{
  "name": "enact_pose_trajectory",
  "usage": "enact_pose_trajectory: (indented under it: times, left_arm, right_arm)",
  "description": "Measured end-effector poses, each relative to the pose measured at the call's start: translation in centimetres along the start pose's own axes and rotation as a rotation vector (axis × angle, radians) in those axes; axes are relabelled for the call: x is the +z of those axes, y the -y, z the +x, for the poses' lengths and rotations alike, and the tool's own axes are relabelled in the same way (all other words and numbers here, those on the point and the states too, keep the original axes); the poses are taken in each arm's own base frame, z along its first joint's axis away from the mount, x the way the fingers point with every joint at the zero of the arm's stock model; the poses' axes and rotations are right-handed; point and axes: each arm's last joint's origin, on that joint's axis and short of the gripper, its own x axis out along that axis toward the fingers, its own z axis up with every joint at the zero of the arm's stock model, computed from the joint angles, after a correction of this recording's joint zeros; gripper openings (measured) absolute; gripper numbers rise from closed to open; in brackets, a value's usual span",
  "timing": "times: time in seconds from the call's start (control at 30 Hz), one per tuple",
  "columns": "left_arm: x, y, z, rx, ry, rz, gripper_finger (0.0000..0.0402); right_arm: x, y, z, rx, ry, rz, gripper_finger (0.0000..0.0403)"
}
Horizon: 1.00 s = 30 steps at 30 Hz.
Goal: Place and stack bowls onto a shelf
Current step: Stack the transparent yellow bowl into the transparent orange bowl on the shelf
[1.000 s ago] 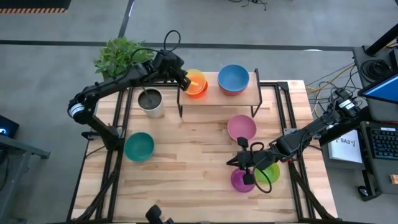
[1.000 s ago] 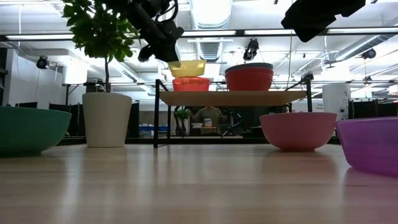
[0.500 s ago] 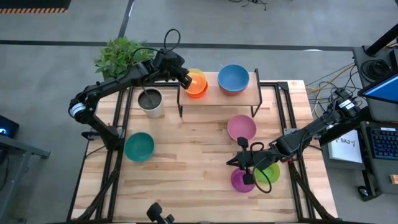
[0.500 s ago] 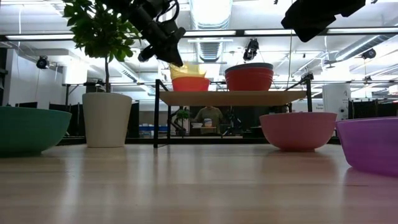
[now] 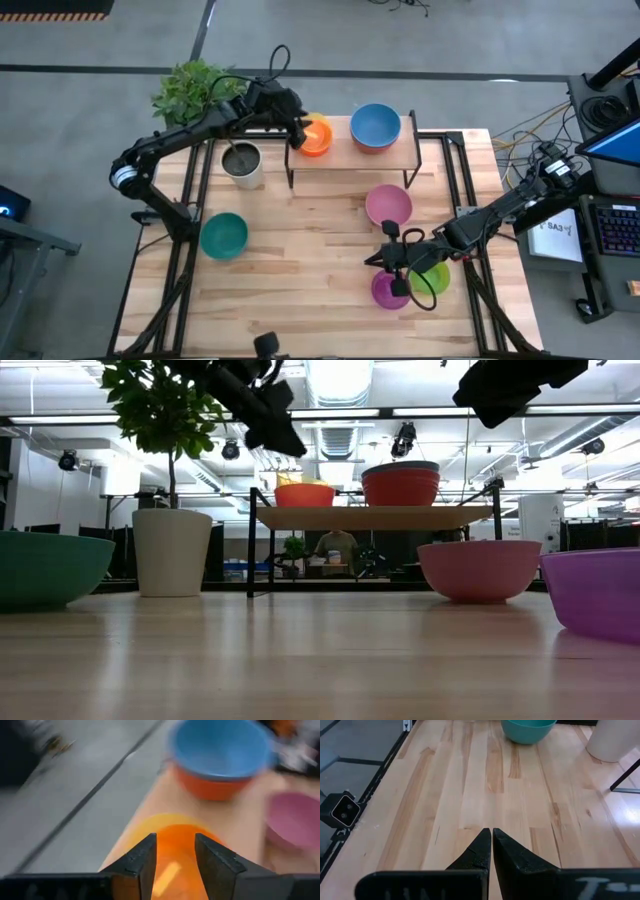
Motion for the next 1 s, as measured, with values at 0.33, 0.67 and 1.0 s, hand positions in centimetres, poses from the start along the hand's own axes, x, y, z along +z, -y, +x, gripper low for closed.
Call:
enact_pose_trajectory:
  times: [0.33,0.67,1.0]
  left_arm:
    - [-1.7,-1.2,1.0,0.112,-0.033,0.238,0.0014]
    - [-2.5,-2.0,1.2,0.151,-0.079,0.128,0.0004]
    - [-2.8,-1.7,1.6,0.148,-0.096,0.083,0.0001]
  right_arm:
    - [-0.1,0.0,0.0,-0.003,-0.004,-0.002,0.0009]
    - [-0.2,0.1,0.1,-0.032,0.0,-0.011,0.0009]
    - [-0.1,0.1,0.1,-0.031,0.004,-0.006,0.0009]
